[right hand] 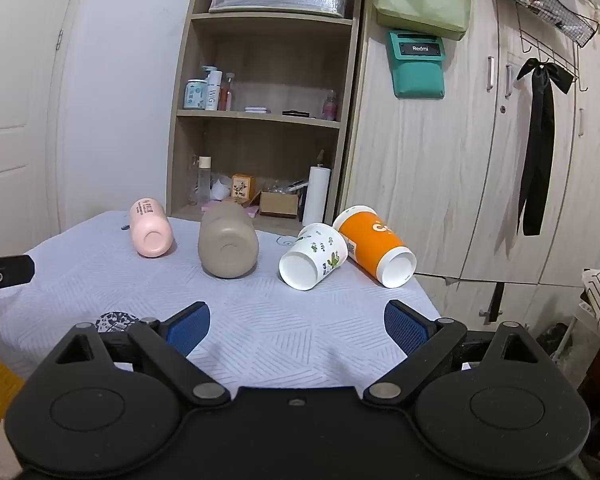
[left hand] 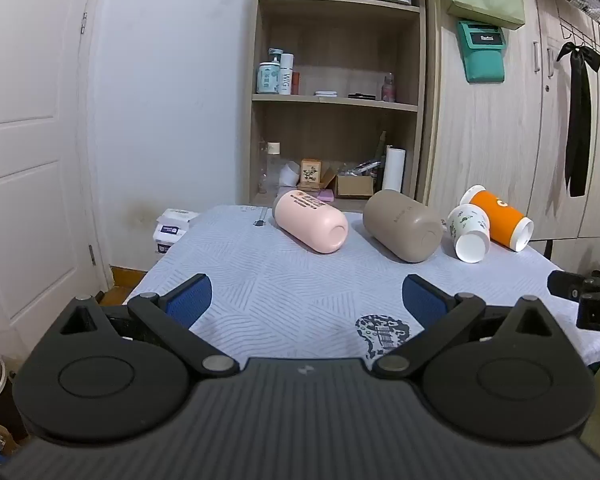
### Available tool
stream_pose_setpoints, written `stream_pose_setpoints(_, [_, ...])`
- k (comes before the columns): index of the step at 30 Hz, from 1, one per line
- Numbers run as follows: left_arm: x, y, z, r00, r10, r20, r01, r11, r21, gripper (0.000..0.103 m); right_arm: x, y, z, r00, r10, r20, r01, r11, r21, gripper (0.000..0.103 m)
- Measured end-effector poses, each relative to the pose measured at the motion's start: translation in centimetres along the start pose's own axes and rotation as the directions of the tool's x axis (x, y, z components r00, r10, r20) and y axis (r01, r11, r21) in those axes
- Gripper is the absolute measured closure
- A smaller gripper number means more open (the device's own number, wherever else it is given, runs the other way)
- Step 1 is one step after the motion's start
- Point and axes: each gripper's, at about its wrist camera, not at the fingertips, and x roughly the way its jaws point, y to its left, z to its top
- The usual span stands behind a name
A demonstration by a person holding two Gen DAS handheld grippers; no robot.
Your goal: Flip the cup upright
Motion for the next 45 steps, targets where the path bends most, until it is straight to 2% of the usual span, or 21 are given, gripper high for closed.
stream_pose_setpoints(45, [-0.44,-0.19,0.14,0.999,-0.03,-0.01,0.03,1.0,0.001,0.0,0.53,0.3,-0.3,1.0,0.001,-0.003,-0.001,1.0,-0.014,0.007])
